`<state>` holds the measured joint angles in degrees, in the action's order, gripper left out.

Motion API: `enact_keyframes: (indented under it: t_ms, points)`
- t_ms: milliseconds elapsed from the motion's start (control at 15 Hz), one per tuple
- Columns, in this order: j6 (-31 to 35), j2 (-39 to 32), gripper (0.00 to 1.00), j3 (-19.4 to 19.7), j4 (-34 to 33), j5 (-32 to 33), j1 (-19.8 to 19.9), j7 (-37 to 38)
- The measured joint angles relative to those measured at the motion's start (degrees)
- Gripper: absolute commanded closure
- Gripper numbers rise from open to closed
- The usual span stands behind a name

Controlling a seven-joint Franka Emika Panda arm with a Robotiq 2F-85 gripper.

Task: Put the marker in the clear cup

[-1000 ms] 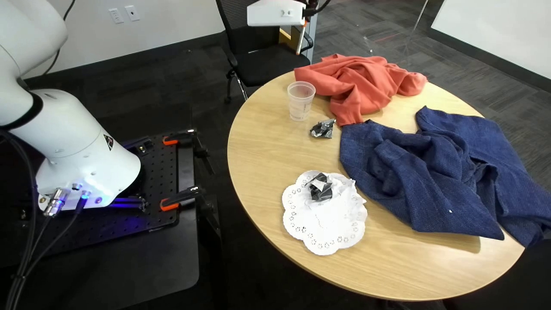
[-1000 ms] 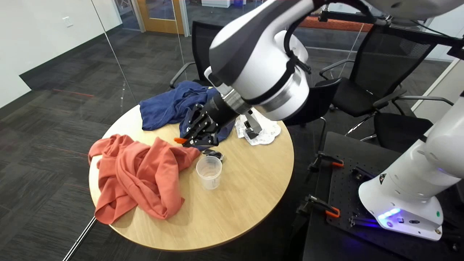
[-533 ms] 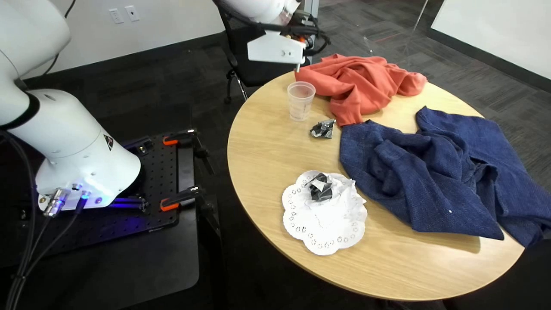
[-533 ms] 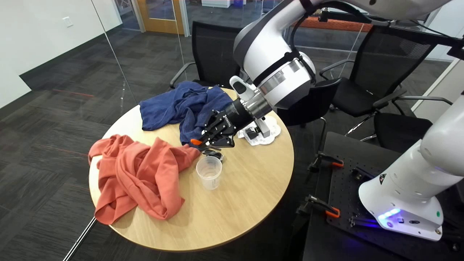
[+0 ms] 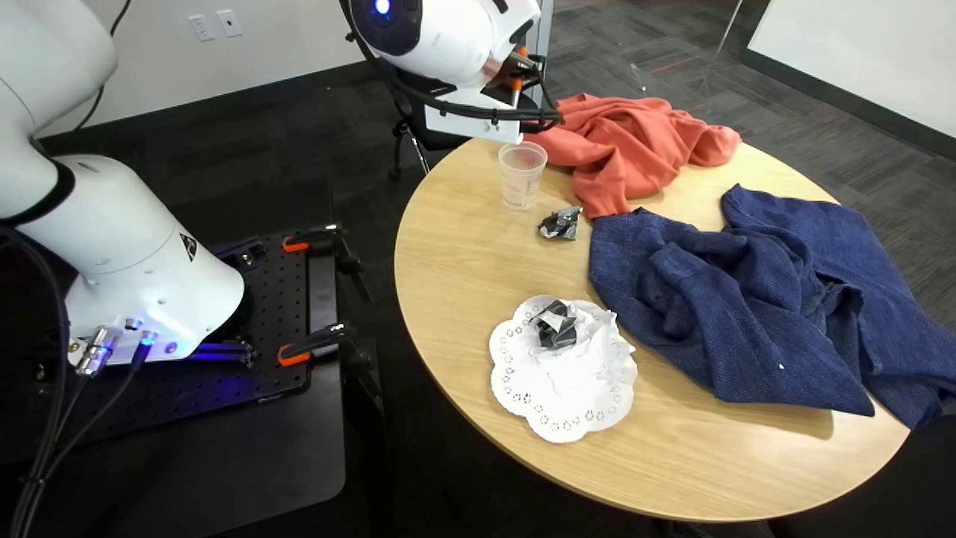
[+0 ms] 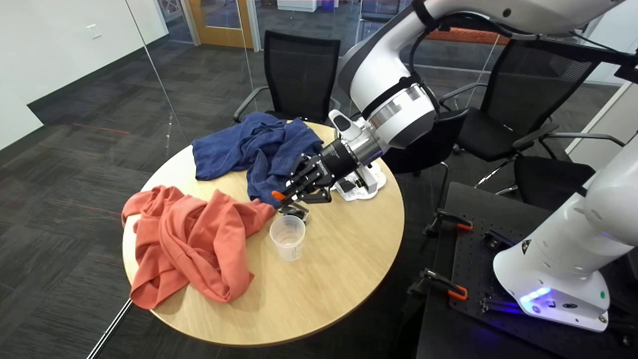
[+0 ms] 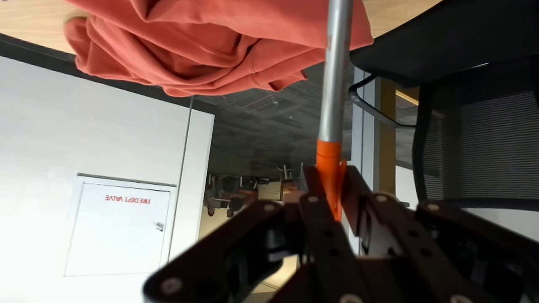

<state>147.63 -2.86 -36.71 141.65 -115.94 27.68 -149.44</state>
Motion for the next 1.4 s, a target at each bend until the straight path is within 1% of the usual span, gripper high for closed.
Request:
enact_keyframes:
  t_ms: [133, 200, 333, 467, 600, 733, 800, 1000, 1067, 1400]
  points:
    - [-0.76, 0.17, 0.96, 9.24, 0.03, -0.04, -8.67, 0.05]
    - [-0.77, 0.17, 0.96, 13.12, 0.02, -0.04, -12.52, 0.06]
    - [-0.77, 0.14, 0.96, 18.98, 0.00, -0.04, -18.62, 0.12]
    - [-0.77, -0.14, 0.96, 22.61, -0.12, -0.04, -22.72, 0.14]
    - [-0.77, -0.75, 0.96, 24.90, -0.45, -0.04, -25.58, 0.15]
    - [-0.77, -1.85, 0.96, 26.45, -1.15, -0.04, -27.65, 0.16]
    - [-0.77, -2.53, 0.82, 27.03, -1.60, -0.05, -28.41, 0.16]
    - [-0.75, -4.63, 0.82, 28.09, -2.92, -0.15, -29.77, 0.16]
    - [-0.75, -4.99, 0.96, 28.12, -3.16, -0.15, -29.80, 0.16]
    - [-0.80, -5.30, 0.96, 29.65, -3.56, 0.57, -30.83, 0.16]
